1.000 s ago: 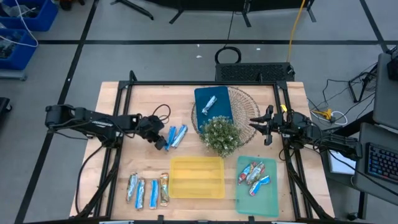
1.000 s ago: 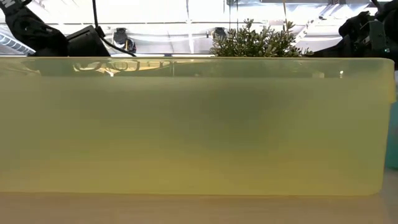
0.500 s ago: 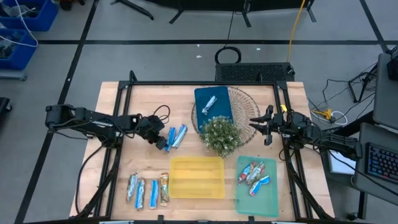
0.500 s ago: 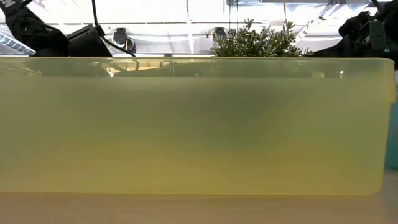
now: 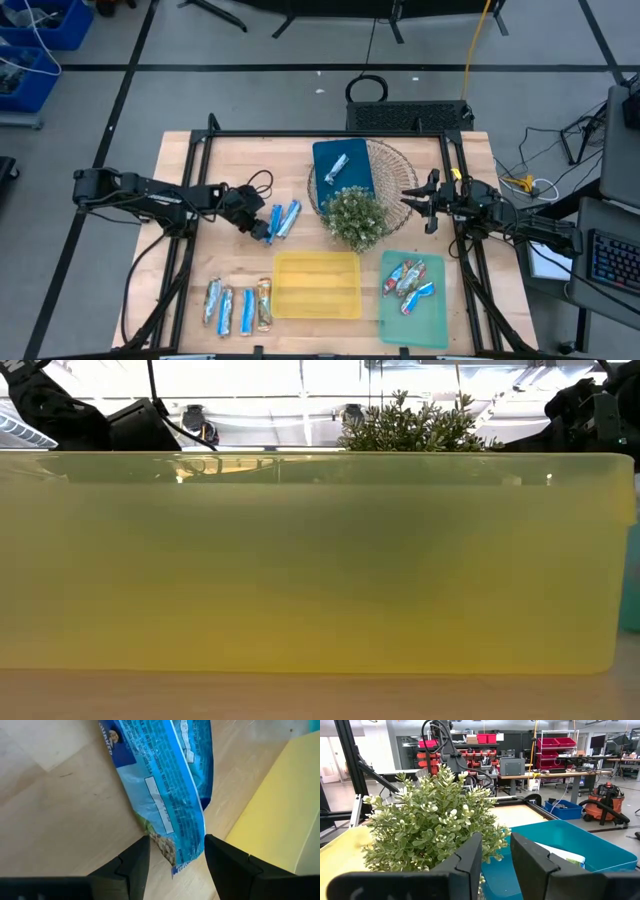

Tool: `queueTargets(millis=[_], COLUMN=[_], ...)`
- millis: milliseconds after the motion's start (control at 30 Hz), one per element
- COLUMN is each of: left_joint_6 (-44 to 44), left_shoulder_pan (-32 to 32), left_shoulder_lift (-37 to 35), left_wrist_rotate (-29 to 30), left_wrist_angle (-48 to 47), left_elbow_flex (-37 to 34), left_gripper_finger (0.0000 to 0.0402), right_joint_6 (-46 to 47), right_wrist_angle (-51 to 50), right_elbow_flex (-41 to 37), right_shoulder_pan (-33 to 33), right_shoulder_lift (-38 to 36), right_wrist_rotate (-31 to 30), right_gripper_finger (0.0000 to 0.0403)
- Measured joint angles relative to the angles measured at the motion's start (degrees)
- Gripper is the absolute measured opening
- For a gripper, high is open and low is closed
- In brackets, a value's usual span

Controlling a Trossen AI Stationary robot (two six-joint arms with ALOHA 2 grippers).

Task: Pick and place Granola Bars by type
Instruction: Put the blue granola bar into the blue bin

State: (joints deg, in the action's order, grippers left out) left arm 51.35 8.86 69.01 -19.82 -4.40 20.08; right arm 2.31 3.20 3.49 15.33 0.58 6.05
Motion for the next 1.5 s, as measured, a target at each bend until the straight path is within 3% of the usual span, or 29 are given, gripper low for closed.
queueTargets(millis=[533, 667, 967, 1367, 1500], left_joint_6=[-2.6, -3.2, -5.3, -4.4, -4.5], left_shoulder_pan=[0.0, 0.0, 0.0, 0.0, 0.0], left_shoulder_lift=[0.0, 0.0, 0.0, -0.2, -0.5], left_wrist_rotate=[1.9, 1.8, 1.9, 6.5, 6.1], left_wrist_angle=[0.3, 0.0, -0.1, -13.6, -13.0], left_elbow_flex=[0.0, 0.0, 0.0, 0.3, 0.1], left_gripper_finger=[0.0186, 0.0149, 0.0009, 0.0003, 0.0003], right_joint_6=[0.0, 0.0, 0.0, 0.0, 0.0], right_wrist_angle=[0.0, 0.0, 0.0, 0.0, 0.0], right_elbow_flex=[0.0, 0.0, 0.0, 0.0, 0.0], right_shoulder_pan=[0.0, 0.0, 0.0, 0.0, 0.0], right_shoulder_lift=[0.0, 0.0, 0.0, 0.0, 0.0], right_wrist_rotate=[0.0, 0.0, 0.0, 0.0, 0.0], right_gripper_finger=[0.0093, 0.0093, 0.0093, 0.0093, 0.0093])
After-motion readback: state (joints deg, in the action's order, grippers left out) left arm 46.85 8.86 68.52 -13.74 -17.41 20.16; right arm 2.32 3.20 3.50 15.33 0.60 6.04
